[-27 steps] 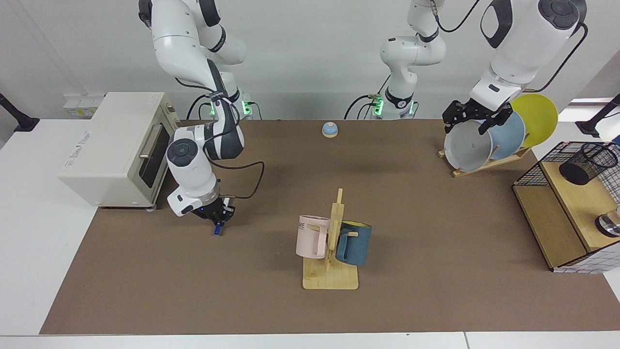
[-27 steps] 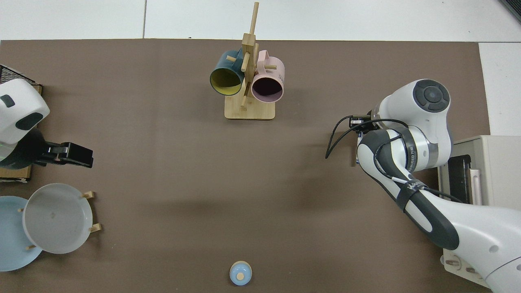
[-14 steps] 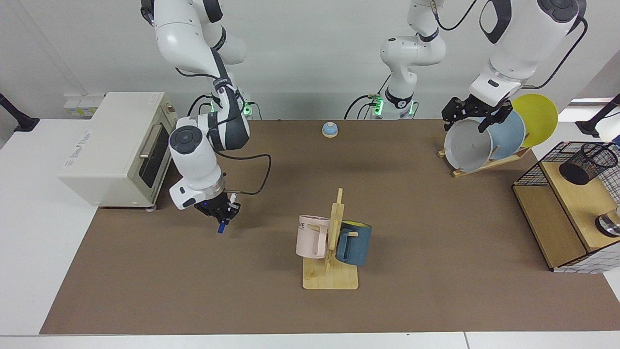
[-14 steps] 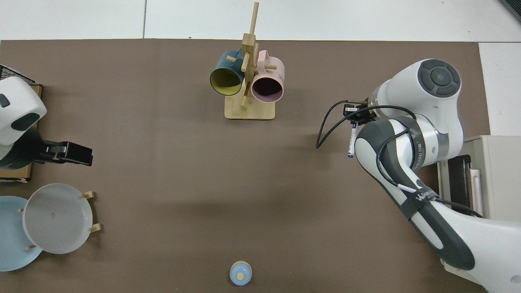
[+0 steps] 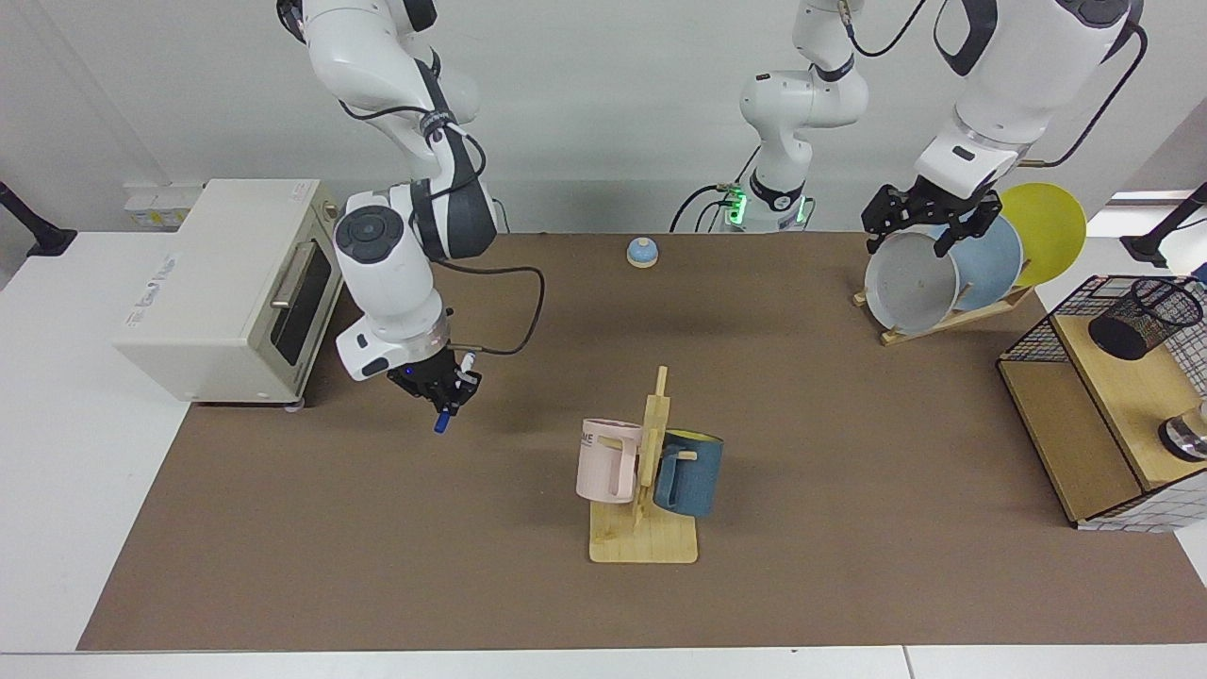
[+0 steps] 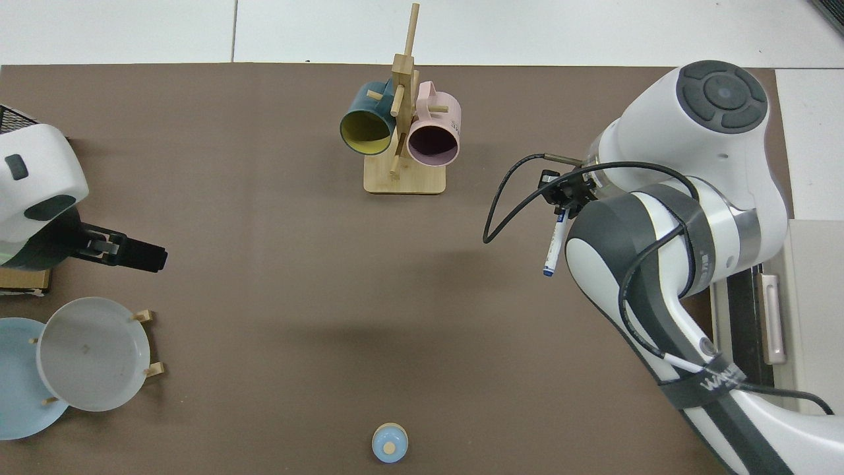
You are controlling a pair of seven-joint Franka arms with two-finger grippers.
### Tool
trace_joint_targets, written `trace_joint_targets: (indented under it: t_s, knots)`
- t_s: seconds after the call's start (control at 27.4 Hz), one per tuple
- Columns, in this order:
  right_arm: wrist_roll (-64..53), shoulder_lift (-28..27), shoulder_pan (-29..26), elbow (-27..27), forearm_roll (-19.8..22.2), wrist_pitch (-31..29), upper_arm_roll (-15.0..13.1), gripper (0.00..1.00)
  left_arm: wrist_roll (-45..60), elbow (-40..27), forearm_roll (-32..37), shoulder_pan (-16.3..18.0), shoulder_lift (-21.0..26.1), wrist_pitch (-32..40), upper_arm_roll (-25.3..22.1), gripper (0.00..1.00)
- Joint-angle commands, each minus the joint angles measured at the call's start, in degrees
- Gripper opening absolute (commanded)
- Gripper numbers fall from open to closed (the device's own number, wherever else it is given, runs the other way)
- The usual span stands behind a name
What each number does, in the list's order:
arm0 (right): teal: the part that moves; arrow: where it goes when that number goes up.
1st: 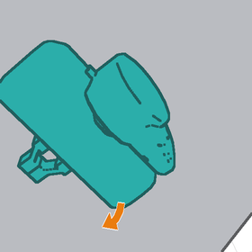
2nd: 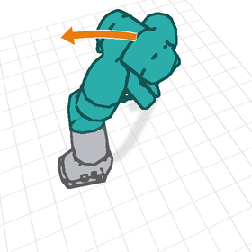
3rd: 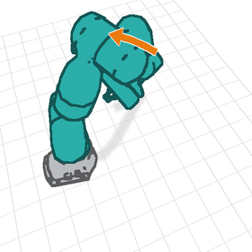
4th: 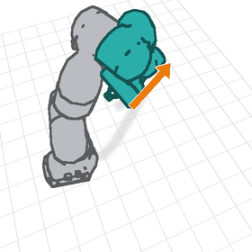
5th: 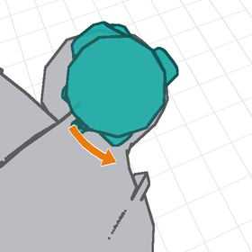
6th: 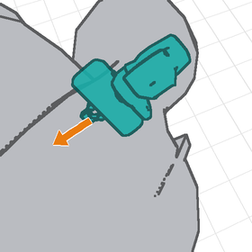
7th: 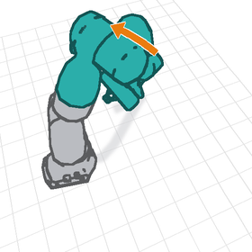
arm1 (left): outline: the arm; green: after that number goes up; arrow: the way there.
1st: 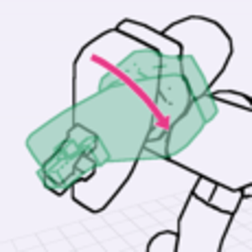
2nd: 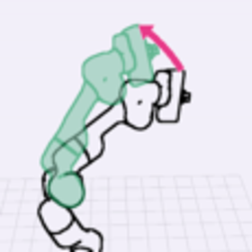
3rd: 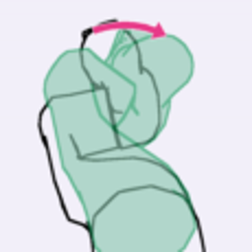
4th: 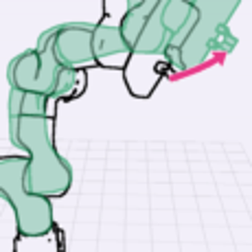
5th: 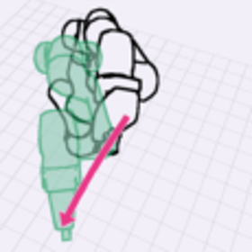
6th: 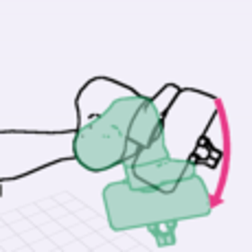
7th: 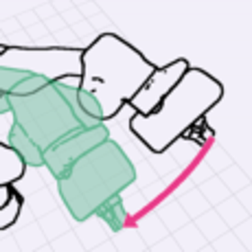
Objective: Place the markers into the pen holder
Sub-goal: 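Carry the marker to the middle while the left gripper reaches it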
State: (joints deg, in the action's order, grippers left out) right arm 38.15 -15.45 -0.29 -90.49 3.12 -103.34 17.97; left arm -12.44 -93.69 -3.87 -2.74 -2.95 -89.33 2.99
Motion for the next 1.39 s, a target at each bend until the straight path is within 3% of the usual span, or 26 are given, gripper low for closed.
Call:
trace_joint_targets:
  t_s: [0.0, 0.36, 0.58, 0.84, 1.02, 1.17, 1.35]
  knots:
    - [6.8, 2.2, -0.5, 1.4, -4.1, 4.1, 1.6, 0.0, -6.7, 0.0, -4.0, -0.2, -0.4, -1.6, 0.3, 1.0]
    - [18.3, 7.1, -0.4, 1.2, -12.8, 6.6, 1.9, 0.0, -9.9, 0.0, -5.5, -0.3, -0.4, -3.5, 4.0, 1.0]
    - [27.5, 7.7, 2.6, 1.2, -16.5, 6.0, 1.9, 0.0, -11.7, 0.0, -5.6, -0.3, -0.5, -3.6, 8.5, 1.0]
    - [36.3, 7.9, 3.7, 1.2, -21.5, 5.2, 1.9, 0.0, -22.3, -0.5, -9.1, -0.2, -0.7, -5.9, 10.3, 1.0]
    - [39.9, 7.9, 5.0, 1.2, -22.7, 4.0, 1.9, 0.0, -32.5, -0.9, -13.3, -0.2, -0.7, -8.0, 10.2, 1.0]
    - [42.6, 7.9, 5.0, 0.7, -25.9, 1.4, 1.9, 0.0, -33.4, -0.9, -14.9, -0.6, -0.8, -8.9, 11.3, 1.0]
    - [47.9, 7.6, 7.8, 0.1, -26.3, -3.2, 1.9, 0.0, -33.3, -2.2, -16.3, -1.0, -0.9, -9.9, 13.4, 1.0]
